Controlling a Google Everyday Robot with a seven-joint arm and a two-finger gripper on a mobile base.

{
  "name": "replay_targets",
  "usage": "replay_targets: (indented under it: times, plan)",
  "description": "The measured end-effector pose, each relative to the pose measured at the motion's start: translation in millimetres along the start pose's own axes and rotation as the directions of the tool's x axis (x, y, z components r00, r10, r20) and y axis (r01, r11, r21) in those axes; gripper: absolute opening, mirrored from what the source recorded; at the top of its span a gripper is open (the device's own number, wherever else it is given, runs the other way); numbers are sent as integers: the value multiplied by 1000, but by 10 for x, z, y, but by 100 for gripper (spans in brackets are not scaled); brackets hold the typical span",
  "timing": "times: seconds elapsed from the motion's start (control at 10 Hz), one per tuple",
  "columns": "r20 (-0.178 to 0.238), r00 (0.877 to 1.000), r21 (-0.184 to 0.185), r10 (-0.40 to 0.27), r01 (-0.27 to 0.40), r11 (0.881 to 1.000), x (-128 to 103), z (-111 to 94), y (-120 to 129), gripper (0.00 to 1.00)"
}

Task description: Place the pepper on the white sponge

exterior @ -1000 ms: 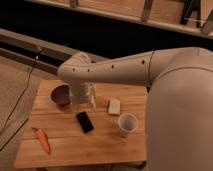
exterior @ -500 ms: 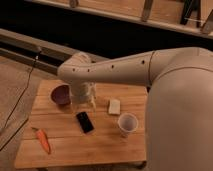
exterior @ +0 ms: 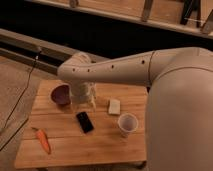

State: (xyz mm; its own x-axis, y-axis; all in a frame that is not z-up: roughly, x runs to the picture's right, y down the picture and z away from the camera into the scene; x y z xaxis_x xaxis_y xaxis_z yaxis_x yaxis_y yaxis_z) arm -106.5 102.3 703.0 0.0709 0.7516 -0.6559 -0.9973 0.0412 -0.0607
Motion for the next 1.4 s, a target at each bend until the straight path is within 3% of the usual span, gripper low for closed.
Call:
replay_targets:
  times: [0.3, 0.5, 0.6, 0.7, 0.9, 1.3, 1.4]
  plan:
    - [-8, 1000, 8, -16, 16, 1000, 10, 21, 0, 65]
    - [-57, 991, 32, -120, 122, 992, 75, 195, 129, 65]
    - [-82, 978, 45, -191, 195, 980, 115, 305, 252, 65]
    - [-104, 962, 53, -252, 259, 964, 156, 397, 381, 65]
    - [-138, 918, 59, -371, 382, 922, 212, 576, 678, 65]
    - [-179, 801, 28, -571, 585, 811, 322, 931, 1311, 65]
    - [-182, 778, 17, -602, 614, 789, 344, 1007, 1427, 65]
